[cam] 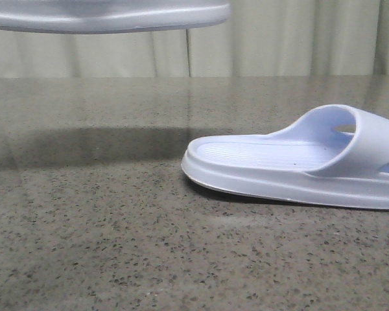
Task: Insert blue slippers together front up
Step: 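Grasp the slipper near the left gripper by its rim and lift it, then grasp the other slipper's rim with the right gripper and lift it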
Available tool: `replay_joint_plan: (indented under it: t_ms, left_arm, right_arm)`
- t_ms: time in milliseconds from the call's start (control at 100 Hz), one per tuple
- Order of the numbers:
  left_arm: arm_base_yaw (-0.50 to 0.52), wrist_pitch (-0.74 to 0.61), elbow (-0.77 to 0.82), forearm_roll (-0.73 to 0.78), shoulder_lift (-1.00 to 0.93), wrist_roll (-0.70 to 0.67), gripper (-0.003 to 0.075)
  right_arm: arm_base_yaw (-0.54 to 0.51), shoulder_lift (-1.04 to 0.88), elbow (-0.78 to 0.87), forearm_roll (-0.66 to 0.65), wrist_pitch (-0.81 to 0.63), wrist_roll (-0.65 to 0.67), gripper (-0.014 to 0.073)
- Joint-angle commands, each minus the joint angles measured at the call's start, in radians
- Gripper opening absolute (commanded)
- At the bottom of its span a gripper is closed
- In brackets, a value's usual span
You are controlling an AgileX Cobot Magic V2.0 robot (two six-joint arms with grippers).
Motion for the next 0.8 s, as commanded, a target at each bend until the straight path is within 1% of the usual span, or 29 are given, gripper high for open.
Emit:
replay_joint_plan:
  t_ms: [0,50,210,370,440,560,640,790]
  left_arm:
    - [-0.005,0.042,-0.017,-0.037,-0.001,-0.010,0.0025]
    - [-0.005,0.042,-0.011,-0.037,-0.001,-0.010,0.0025]
    - [-0.005,0.042,0.008,-0.037,-0.001,-0.010,0.0025]
    - [-0.005,0.042,0.010,-0.034,-0.001,-0.010,0.0025]
    - [-0.005,0.042,0.010,-0.034,-0.001,-0.010,0.0025]
    - [-0.005,0.042,0.010,-0.033,-0.001,-0.010,0.0025]
    - [-0.005,0.042,0.010,-0.033,-0.001,-0.010,0.0025]
    - [-0.005,0.044,0.010,-0.033,-0.001,-0.010,0.0025]
  right_arm:
    - [-0.002,0.073,-0.036,0.038,-0.063,0.001,0.0559]
    - [-0.002,0.104,-0.036,0.046,-0.063,0.001,0.0559]
    - [-0.002,0.193,-0.036,0.046,-0.066,0.067,0.0559]
    - [-0.004,0.244,-0.035,0.046,-0.084,0.105,0.0556]
    - [-0.004,0.259,-0.035,0.046,-0.084,0.120,0.0524]
    - [-0.004,0.272,-0.035,0.046,-0.086,0.150,0.0420]
    - [-0.004,0.272,-0.035,0.046,-0.088,0.151,0.0369]
    - [-0.004,0.276,-0.035,0.046,-0.086,0.185,0.0356]
